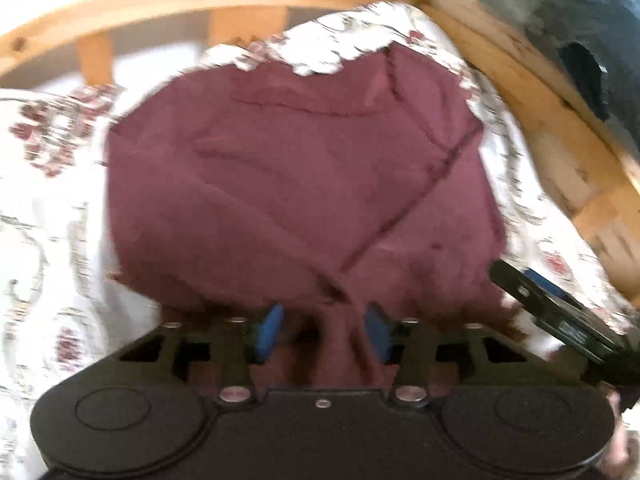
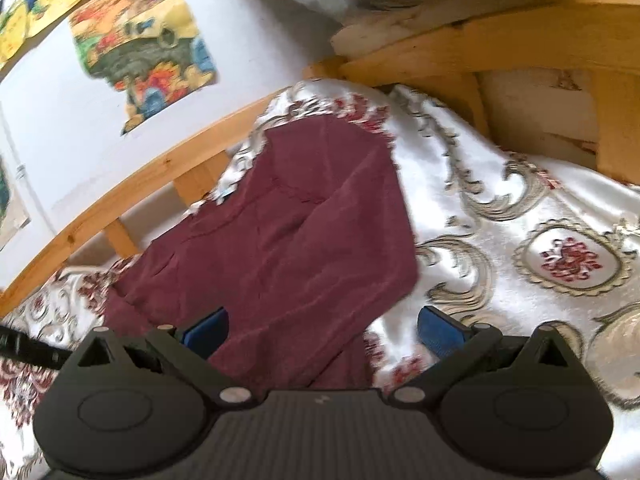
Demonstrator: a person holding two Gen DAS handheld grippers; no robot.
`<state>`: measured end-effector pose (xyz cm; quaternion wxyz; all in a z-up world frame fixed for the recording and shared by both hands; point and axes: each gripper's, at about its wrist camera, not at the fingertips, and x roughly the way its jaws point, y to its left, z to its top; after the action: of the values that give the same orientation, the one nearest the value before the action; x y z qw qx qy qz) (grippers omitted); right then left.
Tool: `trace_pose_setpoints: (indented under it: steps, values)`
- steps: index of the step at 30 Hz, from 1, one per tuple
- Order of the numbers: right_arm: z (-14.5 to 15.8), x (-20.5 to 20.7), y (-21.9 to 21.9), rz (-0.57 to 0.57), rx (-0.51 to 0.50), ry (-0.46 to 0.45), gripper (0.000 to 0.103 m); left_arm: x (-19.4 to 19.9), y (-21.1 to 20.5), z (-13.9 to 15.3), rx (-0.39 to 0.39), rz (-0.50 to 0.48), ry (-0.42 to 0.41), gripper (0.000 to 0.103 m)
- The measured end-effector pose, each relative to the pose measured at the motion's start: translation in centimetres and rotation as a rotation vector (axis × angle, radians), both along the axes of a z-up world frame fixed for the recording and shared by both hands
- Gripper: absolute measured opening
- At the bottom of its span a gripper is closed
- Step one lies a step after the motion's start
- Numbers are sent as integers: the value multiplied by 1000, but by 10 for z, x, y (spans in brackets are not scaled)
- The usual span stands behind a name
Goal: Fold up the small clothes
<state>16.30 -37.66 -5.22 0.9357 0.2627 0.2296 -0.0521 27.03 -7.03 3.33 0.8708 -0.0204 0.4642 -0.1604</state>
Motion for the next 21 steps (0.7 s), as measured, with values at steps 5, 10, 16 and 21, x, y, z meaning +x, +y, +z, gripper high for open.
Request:
trace_pose_setpoints:
  steps: [5,10,16,21]
  values:
    - [6,-2,37,116,-48,-14,102,5,35,-3,150,141,-73,80]
    - [8,-4,82,275,-111,-15,99,20,74,-17,220,256,-108,81]
    - [-1,-1,120,407,-165,41,72,41,107,-39,199,342,-109,79]
    - [-4,1,122,424,-73,90,55,51,108,-48,179,319,-115,80]
